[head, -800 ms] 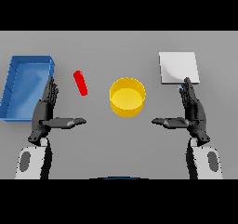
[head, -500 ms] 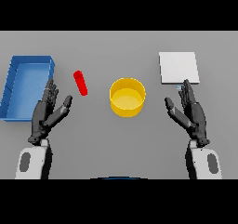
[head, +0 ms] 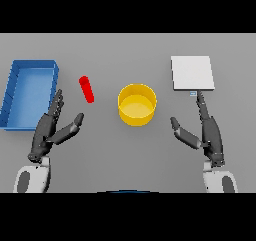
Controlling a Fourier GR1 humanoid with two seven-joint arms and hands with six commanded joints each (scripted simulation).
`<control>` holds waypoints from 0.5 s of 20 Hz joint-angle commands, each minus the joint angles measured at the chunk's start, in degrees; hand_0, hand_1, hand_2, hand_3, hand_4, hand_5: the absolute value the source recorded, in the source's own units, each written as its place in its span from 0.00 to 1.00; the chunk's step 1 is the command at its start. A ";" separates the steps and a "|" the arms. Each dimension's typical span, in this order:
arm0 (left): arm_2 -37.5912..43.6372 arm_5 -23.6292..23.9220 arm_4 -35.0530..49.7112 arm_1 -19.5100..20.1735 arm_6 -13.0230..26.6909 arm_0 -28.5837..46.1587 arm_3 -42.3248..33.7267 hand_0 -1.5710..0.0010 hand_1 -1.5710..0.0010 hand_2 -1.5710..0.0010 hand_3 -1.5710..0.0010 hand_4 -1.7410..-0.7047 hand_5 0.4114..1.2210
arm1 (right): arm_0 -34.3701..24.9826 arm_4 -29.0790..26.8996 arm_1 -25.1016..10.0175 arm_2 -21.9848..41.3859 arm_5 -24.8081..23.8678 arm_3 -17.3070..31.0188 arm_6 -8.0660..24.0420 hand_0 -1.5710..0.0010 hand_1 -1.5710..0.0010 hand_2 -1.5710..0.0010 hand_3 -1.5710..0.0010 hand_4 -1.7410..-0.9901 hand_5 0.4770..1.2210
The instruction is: Pick up the red beaker and tilt it to pour out 1 green nut into yellow bowl. Pick up the yellow bowl and place it on the metallic measuring scale.
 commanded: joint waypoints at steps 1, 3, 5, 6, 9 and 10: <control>-0.30 -0.24 -0.26 -0.18 -1.53 0.10 0.89 1.00 1.00 1.00 1.00 0.56 0.24 | -0.45 -0.99 0.00 -0.31 0.55 0.17 0.14 1.00 1.00 1.00 1.00 0.71 0.18; -0.21 0.51 -1.38 -0.92 -0.98 -3.67 5.27 1.00 1.00 1.00 1.00 0.53 0.25 | 0.35 -0.72 -0.03 0.31 1.00 -0.48 -0.89 1.00 1.00 1.00 1.00 0.68 0.19; 0.07 1.02 -2.32 -1.40 -2.80 -6.60 9.80 1.00 1.00 1.00 1.00 0.50 0.26 | 0.00 -0.57 0.00 0.37 0.97 -0.55 -0.26 1.00 1.00 1.00 1.00 0.66 0.20; 0.46 1.74 -3.03 -1.37 -2.55 -8.82 12.00 1.00 1.00 1.00 1.00 0.50 0.26 | 0.05 -0.81 0.31 0.55 1.10 -0.46 -1.24 1.00 1.00 1.00 1.00 0.65 0.21; 1.49 2.38 -3.26 -1.67 -3.78 -13.28 17.26 1.00 1.00 1.00 1.00 0.48 0.28 | 0.48 -2.42 0.29 -0.10 1.81 -0.22 -1.73 1.00 1.00 1.00 1.00 0.62 0.21; 1.88 2.37 -3.34 -1.47 -4.83 -14.24 19.09 1.00 1.00 1.00 1.00 0.48 0.29 | 0.28 -2.35 0.19 -0.23 1.66 -0.32 -1.80 1.00 1.00 1.00 1.00 0.61 0.21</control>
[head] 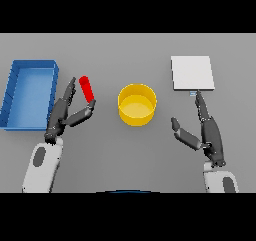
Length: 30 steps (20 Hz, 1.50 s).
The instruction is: Pick up the red beaker and tilt it to pour out 1 green nut into yellow bowl. Pick up the yellow bowl and place it on the metallic measuring scale.
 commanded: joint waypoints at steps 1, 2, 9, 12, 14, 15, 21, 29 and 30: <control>0.70 0.22 0.05 0.22 -0.15 -2.14 2.02 1.00 1.00 1.00 1.00 0.47 0.31 | 0.33 0.45 -0.42 0.13 -0.02 -0.86 -0.20 1.00 1.00 1.00 1.00 0.61 0.21; 1.20 0.27 0.16 0.34 -1.04 -3.36 3.79 1.00 1.00 1.00 1.00 0.46 0.32 | 0.50 0.64 -0.65 0.00 -0.08 -0.66 0.26 1.00 1.00 1.00 1.00 0.62 0.21; 2.58 0.53 0.00 -0.23 -2.73 -10.02 12.52 1.00 1.00 1.00 1.00 0.43 0.34 | 0.31 0.42 -0.52 -0.13 0.04 0.39 -0.08 1.00 1.00 1.00 1.00 0.63 0.22; 3.11 1.36 -0.50 -0.49 -2.41 -12.90 15.74 1.00 1.00 1.00 1.00 0.43 0.34 | 0.79 1.02 -0.10 0.39 -0.37 -0.79 -0.08 1.00 1.00 1.00 1.00 0.63 0.22; 3.53 1.35 -0.63 -0.32 -2.47 -14.69 18.04 1.00 1.00 1.00 1.00 0.44 0.34 | 1.00 0.24 -0.07 0.18 0.00 -0.90 0.06 1.00 1.00 1.00 1.00 0.63 0.22; 3.88 1.43 -0.43 -0.20 -2.80 -15.24 18.43 1.00 1.00 1.00 1.00 0.44 0.34 | 0.97 0.01 -0.61 -0.13 0.24 -1.24 -0.22 1.00 1.00 1.00 1.00 0.63 0.22; 5.54 1.33 0.78 -1.41 -6.43 -18.68 24.16 1.00 1.00 1.00 1.00 0.39 0.35 | -0.54 0.11 -0.58 -0.68 -0.31 0.10 1.25 1.00 1.00 1.00 1.00 0.64 0.22; 8.15 4.32 1.18 -2.35 -8.59 -22.56 29.73 0.37 0.35 0.34 0.41 0.16 0.78 | 1.21 0.47 -0.59 -0.37 -0.44 -0.91 -0.36 1.00 1.00 1.00 1.00 0.65 0.23; 7.59 3.89 0.85 -1.99 -9.73 -22.60 30.12 0.30 0.28 0.27 0.38 0.13 0.82 | 1.44 0.48 -0.35 -0.14 -0.48 -1.40 -0.41 1.00 1.00 1.00 1.00 0.65 0.22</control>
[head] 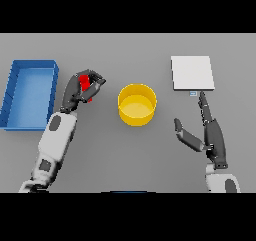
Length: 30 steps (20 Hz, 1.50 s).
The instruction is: Pick up the red beaker and tilt it to pour out 1 green nut into yellow bowl. Pick up the yellow bowl and place it on the metallic measuring scale.
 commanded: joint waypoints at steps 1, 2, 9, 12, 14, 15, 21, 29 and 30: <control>-0.51 0.14 -0.73 0.04 0.47 -1.00 1.11 0.24 0.23 0.22 0.30 0.16 0.86 | -0.50 -0.21 -0.30 -0.58 -0.12 0.34 1.35 1.00 1.00 1.00 1.00 0.65 0.22; -1.01 -0.10 -0.88 -0.33 1.12 -0.32 0.11 0.19 0.18 0.17 0.24 0.19 0.89 | -0.38 -0.49 -0.19 -0.48 0.02 -0.23 1.42 1.00 1.00 1.00 1.00 0.65 0.22; 0.06 2.09 2.21 -1.61 1.27 0.52 -4.77 0.04 0.04 0.04 0.05 0.07 0.88 | -0.23 -0.36 -0.32 -0.54 0.04 0.16 1.07 1.00 1.00 1.00 1.00 0.64 0.23; -0.91 3.49 2.10 -1.11 2.94 0.03 -7.32 0.02 0.02 0.02 0.03 0.04 0.87 | -0.83 0.64 -0.08 -0.23 -0.42 1.62 0.78 1.00 1.00 1.00 1.00 0.64 0.23; -3.23 3.33 0.64 -0.15 4.13 0.17 -10.26 0.01 0.01 0.01 0.02 0.02 0.87 | -0.40 0.87 -0.14 0.05 -0.41 0.93 -0.18 1.00 1.00 1.00 1.00 0.64 0.24; -4.51 2.96 -0.57 0.89 4.93 -0.43 -10.85 0.01 0.01 0.01 0.01 0.02 0.87 | -0.14 1.30 0.31 0.70 -0.40 0.67 -0.10 1.00 1.00 1.00 1.00 0.64 0.24; -14.33 -0.31 -8.85 5.96 14.54 -1.34 -15.98 0.00 0.00 0.00 0.01 0.01 0.87 | -0.01 1.45 -1.02 -0.25 -0.48 0.19 0.94 1.00 1.00 1.00 1.00 0.65 0.27; -25.01 -2.46 -20.61 11.71 24.59 -5.18 -17.79 0.00 0.00 0.00 0.00 0.00 0.89 | -0.53 1.06 -0.74 0.27 0.36 -0.36 2.14 1.00 1.00 1.00 1.00 0.65 0.28; -27.40 -2.95 -23.47 12.60 25.66 -6.27 -17.76 0.00 0.00 0.00 0.00 0.00 0.89 | 0.00 0.84 -0.50 0.60 0.65 -0.63 1.75 1.00 1.00 1.00 1.00 0.65 0.28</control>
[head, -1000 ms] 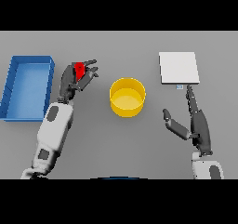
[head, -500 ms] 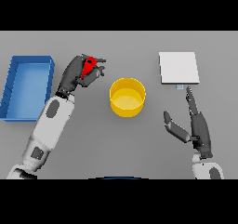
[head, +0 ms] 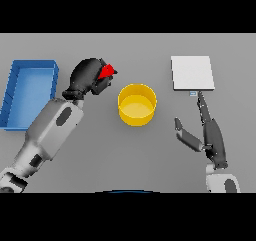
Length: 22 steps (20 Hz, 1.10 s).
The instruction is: Pick up the red beaker and tilt it to pour out 1 green nut into yellow bowl. Pick up the yellow bowl and place it on the metallic measuring scale.
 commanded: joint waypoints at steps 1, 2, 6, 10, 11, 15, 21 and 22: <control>-2.30 -0.85 -2.33 0.50 0.67 -0.88 0.45 0.00 0.00 0.00 0.00 0.00 0.88 | -0.30 0.22 0.12 0.01 -0.19 0.10 0.87 1.00 1.00 1.00 1.00 0.65 0.29; -4.05 -1.42 -4.58 1.09 1.61 -2.51 1.18 0.00 0.00 0.00 0.00 0.00 0.91 | 0.15 0.25 0.00 0.03 -0.16 -0.33 0.69 1.00 1.00 1.00 1.00 0.64 0.29; -9.32 -4.40 -9.96 3.03 1.46 -6.98 3.17 0.00 0.00 0.00 0.00 0.00 0.96 | 0.51 0.92 0.76 0.74 -0.52 -0.26 0.36 1.00 1.00 1.00 1.00 0.62 0.31; -14.88 -9.75 -14.27 5.05 -0.50 -11.66 4.92 0.00 0.00 0.00 0.06 0.06 0.98 | 0.20 -0.38 0.82 0.02 -0.22 0.38 -0.06 1.00 1.00 1.00 1.00 0.61 0.30; -16.63 -11.87 -14.94 5.35 -1.01 -12.38 4.34 0.00 0.00 0.00 0.11 0.05 0.99 | 0.51 -0.72 1.12 -0.18 -0.32 0.91 -0.50 1.00 1.00 1.00 1.00 0.60 0.29; -22.34 -14.82 -18.65 4.54 -4.24 -17.58 8.18 0.00 0.00 0.00 0.12 0.03 0.99 | 0.47 -1.86 2.27 -0.50 -0.57 1.63 -1.23 1.00 1.00 1.00 1.00 0.59 0.25; -31.82 -19.50 -24.27 4.45 -7.84 -22.86 11.41 0.00 0.00 0.00 0.03 0.01 1.00 | 0.42 -2.46 2.71 -0.76 -0.81 1.14 -0.81 1.00 1.00 1.00 1.00 0.60 0.21; -33.15 -19.86 -25.11 4.24 -8.35 -23.98 12.32 0.00 0.00 0.00 0.03 0.01 1.00 | 0.19 -2.37 2.50 -0.91 -0.92 0.81 -0.46 1.00 1.00 1.00 1.00 0.60 0.21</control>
